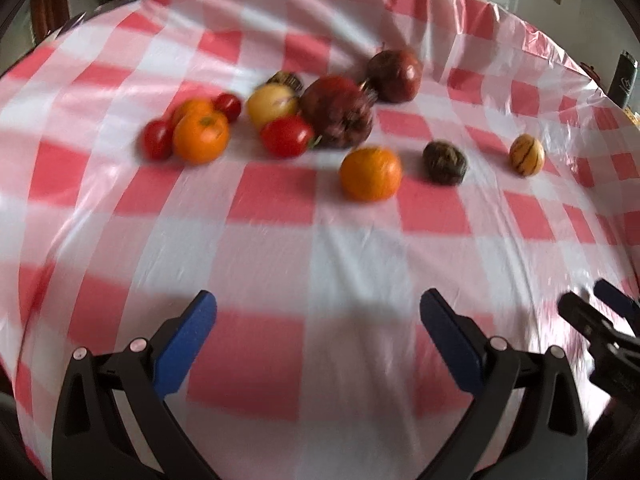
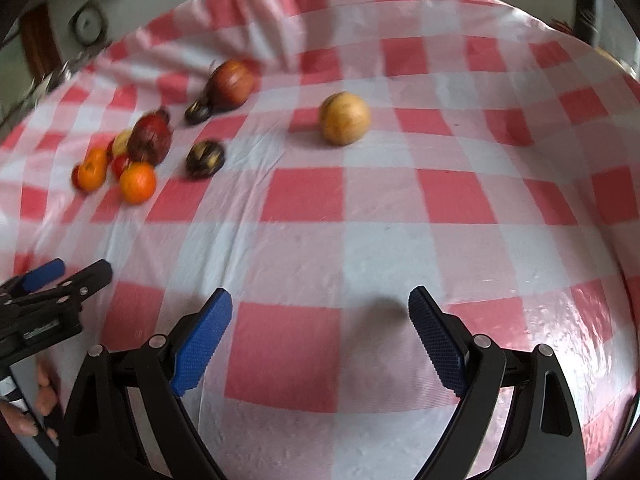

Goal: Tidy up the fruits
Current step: 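Grasp the orange with the left tool while the right tool grasps the striped yellow fruit, then carry the orange and striped fruit with both tools over the white box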

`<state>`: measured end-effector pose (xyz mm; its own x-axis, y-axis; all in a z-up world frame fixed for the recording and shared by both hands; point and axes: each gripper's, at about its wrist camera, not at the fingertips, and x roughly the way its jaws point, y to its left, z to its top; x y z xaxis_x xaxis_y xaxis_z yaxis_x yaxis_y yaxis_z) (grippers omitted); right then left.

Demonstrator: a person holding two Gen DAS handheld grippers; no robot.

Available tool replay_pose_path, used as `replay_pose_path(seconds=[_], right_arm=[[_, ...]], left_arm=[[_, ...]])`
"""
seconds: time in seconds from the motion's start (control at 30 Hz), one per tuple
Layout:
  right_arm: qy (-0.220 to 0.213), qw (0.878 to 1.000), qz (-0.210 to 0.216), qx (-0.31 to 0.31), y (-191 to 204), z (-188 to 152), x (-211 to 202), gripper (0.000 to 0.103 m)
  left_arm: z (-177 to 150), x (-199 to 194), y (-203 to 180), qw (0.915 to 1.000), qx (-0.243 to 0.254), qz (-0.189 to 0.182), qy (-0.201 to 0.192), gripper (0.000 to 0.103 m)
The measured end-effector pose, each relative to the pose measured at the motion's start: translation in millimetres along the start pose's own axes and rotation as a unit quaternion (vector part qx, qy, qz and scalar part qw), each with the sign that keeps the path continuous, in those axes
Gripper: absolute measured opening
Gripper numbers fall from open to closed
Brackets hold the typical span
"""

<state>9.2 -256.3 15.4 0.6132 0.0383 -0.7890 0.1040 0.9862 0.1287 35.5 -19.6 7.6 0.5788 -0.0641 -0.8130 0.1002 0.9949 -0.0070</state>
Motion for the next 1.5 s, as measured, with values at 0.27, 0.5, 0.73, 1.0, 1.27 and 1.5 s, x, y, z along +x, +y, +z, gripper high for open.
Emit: replay_pose_path(seconds=[0.27,0.5,0.73,1.0,1.27,1.5], right_arm=[[-0.024,1.0,-0.009,0.01,-27,50,3,0.085],[-0.01,0.999,0.005,0.036,-39,98,54,0.07],[-0.002,1.0,-0.012,0.015,-21,120,94,0.065],[-0.011,0.999,-0.033,-0.018,-7,119,105,0.046],[-0.014,1.0,-0.022,-0.014,-11,113,101,0.046],[-0.022,0.999,0.031,-0.02,19,68,45,0.046]], left_arm=[[50,40,-28,0.9998,0.003,-0.017,0.004,0.086],[62,50,-35,0.9998,0.015,-0.001,-0.011,0.04],[59,46,-25,0.9993,-0.004,-0.031,-0.022,0.04],[58,45,-21,0.9984,-0.013,-0.049,-0.025,0.04],[58,43,-21,0.9984,-0.016,-0.048,-0.025,0.04],[34,14,-7,0.9963,-0.061,-0.049,-0.034,0.04]])
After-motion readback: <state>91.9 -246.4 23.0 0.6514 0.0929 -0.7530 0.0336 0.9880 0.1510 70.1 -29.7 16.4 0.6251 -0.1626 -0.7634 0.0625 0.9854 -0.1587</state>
